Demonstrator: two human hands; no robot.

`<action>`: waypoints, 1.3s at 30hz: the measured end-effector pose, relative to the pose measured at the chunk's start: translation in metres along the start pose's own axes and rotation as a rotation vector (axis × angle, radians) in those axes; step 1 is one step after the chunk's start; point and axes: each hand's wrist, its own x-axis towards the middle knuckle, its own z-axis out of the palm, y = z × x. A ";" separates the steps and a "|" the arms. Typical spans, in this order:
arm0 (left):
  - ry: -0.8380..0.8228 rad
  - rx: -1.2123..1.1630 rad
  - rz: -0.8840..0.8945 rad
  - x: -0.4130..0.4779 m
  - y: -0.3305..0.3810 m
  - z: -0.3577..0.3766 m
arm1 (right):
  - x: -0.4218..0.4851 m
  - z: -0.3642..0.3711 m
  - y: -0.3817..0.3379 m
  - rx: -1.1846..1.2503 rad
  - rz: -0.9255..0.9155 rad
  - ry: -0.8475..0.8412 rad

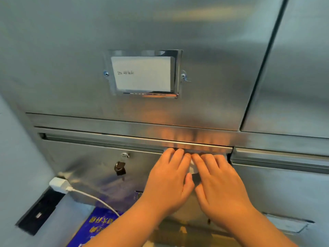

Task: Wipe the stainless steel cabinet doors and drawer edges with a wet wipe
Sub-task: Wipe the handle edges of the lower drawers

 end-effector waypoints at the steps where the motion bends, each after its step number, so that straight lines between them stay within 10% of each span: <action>1: 0.001 -0.001 0.000 0.004 0.011 0.003 | -0.005 -0.002 0.010 -0.002 0.015 0.000; 18: 0.031 -0.027 0.132 -0.007 -0.046 -0.009 | 0.014 0.016 -0.030 -0.219 -0.061 -0.057; 39: 0.175 -0.017 -0.348 -0.102 -0.314 -0.065 | 0.144 0.038 -0.289 0.056 -0.512 -0.012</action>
